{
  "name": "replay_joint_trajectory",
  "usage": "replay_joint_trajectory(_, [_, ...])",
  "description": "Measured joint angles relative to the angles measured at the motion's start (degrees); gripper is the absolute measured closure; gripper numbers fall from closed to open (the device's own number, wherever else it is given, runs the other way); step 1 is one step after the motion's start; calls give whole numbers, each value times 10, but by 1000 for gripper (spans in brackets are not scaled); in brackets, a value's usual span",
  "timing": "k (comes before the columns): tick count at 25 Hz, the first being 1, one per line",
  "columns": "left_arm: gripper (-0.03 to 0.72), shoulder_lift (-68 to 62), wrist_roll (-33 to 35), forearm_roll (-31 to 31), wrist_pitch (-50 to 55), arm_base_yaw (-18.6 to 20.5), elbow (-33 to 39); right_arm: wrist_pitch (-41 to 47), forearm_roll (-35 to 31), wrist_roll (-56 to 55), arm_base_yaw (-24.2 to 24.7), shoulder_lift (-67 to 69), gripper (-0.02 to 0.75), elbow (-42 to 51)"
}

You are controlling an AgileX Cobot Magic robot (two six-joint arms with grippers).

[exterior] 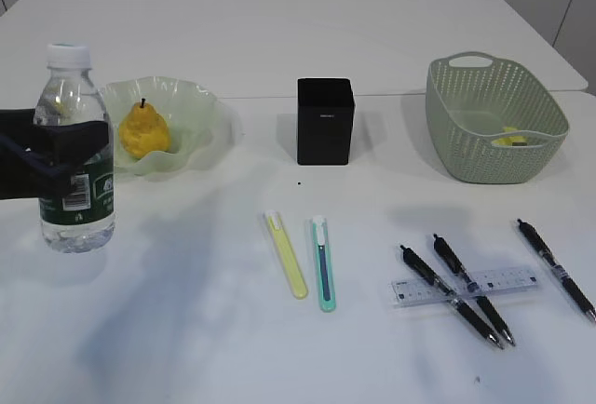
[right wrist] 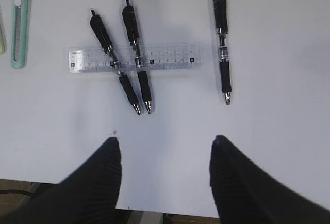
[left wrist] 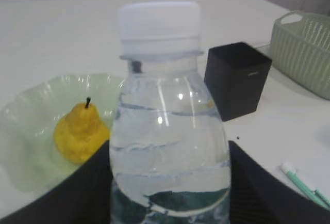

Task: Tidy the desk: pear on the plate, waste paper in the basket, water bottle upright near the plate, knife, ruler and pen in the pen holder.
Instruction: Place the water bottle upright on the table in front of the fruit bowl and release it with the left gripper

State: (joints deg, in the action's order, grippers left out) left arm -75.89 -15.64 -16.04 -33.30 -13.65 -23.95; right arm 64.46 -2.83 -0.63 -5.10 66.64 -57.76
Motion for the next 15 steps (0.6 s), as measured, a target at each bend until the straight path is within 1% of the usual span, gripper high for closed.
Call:
replay_joint_trajectory(2, [279,0,0,-22,-34,0,0,0,0,0,0,0,328,0])
replay_joint_trajectory(4, [279,-8,0,-29,-62,0,0,0,0,-1,0,0,328,0])
replay_joint_trajectory(15, [279,-67,0,-35,-136,0,0,5,-5,-2,0,0,328,0])
